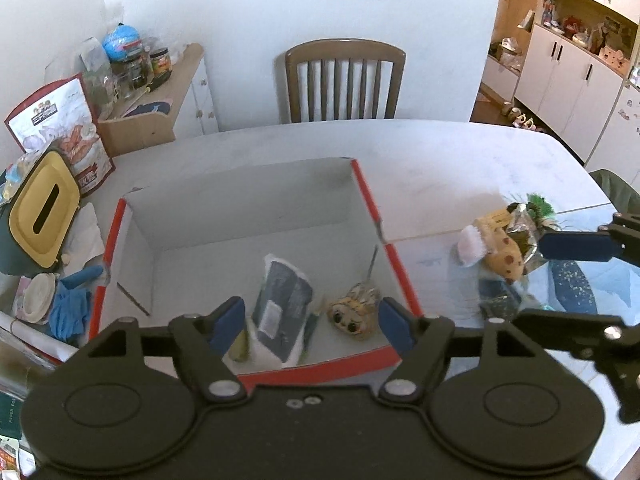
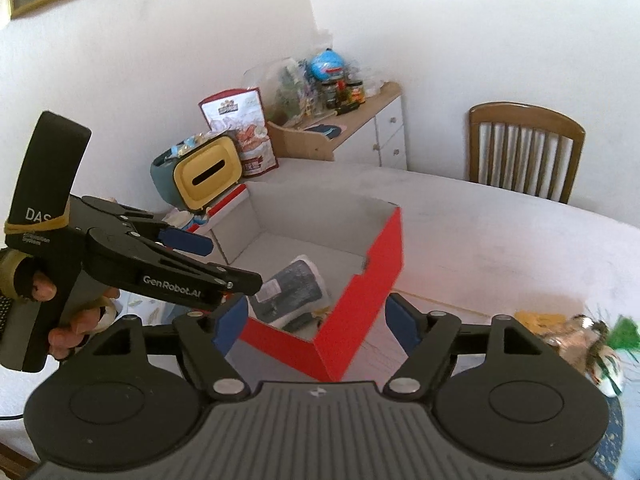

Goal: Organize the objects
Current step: 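Move both grippers back toward the dark pouch and teal egg on the table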

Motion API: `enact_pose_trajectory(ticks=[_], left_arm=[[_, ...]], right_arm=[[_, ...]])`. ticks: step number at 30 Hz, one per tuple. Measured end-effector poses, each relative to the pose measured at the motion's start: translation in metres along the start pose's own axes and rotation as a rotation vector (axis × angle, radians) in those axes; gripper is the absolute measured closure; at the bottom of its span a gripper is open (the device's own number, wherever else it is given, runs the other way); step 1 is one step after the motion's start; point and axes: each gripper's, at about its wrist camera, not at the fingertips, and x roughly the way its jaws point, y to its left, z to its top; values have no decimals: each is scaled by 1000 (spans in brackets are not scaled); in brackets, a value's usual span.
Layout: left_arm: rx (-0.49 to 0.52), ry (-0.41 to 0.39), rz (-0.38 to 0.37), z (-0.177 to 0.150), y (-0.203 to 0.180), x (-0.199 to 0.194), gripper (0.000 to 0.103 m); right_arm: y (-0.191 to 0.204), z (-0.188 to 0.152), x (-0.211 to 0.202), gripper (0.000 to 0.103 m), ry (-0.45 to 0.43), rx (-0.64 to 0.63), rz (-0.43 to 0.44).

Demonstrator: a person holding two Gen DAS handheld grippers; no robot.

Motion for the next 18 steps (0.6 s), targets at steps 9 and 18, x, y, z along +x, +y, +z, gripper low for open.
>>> enact_pose_trajectory(ticks=[9, 18], left_arm=[[9, -19, -24, -6, -33, -4, 20], [23, -12, -55, -11, -69, 1, 14]], right_arm=[[-45, -27, -47, 22, -18, 56, -85], [-91, -63, -80, 22, -9, 127, -160]])
